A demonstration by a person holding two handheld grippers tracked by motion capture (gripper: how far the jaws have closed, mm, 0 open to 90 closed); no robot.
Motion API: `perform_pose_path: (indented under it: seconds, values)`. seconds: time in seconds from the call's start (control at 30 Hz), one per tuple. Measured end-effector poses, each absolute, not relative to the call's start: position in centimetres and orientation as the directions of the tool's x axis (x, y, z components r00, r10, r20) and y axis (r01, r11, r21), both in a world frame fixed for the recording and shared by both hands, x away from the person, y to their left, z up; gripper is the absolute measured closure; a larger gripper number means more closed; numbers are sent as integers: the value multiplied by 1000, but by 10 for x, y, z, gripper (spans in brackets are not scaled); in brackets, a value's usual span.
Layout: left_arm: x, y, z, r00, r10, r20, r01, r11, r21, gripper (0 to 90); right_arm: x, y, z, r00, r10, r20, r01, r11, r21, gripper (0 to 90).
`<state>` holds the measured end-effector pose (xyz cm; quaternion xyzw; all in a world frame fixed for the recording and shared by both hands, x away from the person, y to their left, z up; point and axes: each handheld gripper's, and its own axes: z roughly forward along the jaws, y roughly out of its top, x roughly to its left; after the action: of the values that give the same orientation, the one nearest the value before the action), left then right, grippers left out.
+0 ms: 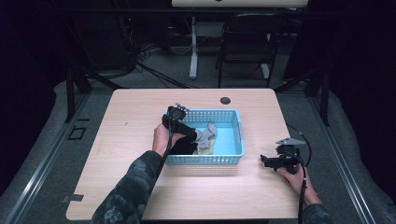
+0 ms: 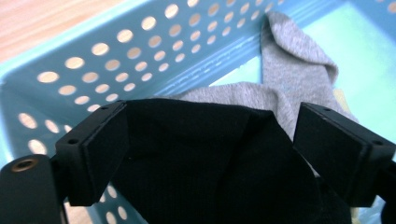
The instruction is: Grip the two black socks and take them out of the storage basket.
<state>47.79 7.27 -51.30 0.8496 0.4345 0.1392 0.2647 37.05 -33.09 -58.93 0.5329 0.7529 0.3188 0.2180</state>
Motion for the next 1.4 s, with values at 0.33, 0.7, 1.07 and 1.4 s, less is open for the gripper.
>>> perform_pose_path:
  seconds: [0.33,0.7,1.07,1.4]
  values:
    - [482,63,-516,577,816,37,677,-504,536,410,370,-331,-589,-337,941,12,663,229,712,0]
    - [481,69,-513,551,834,40,675,-473,566,858,371,-331,-589,-338,941,12,663,229,712,0]
    - [472,87,-491,562,827,-3,626,-423,655,872,371,-331,-589,-339,941,12,664,230,712,0]
    - [464,102,-468,578,815,-36,583,-382,717,875,371,-331,-589,-338,941,12,663,229,713,0]
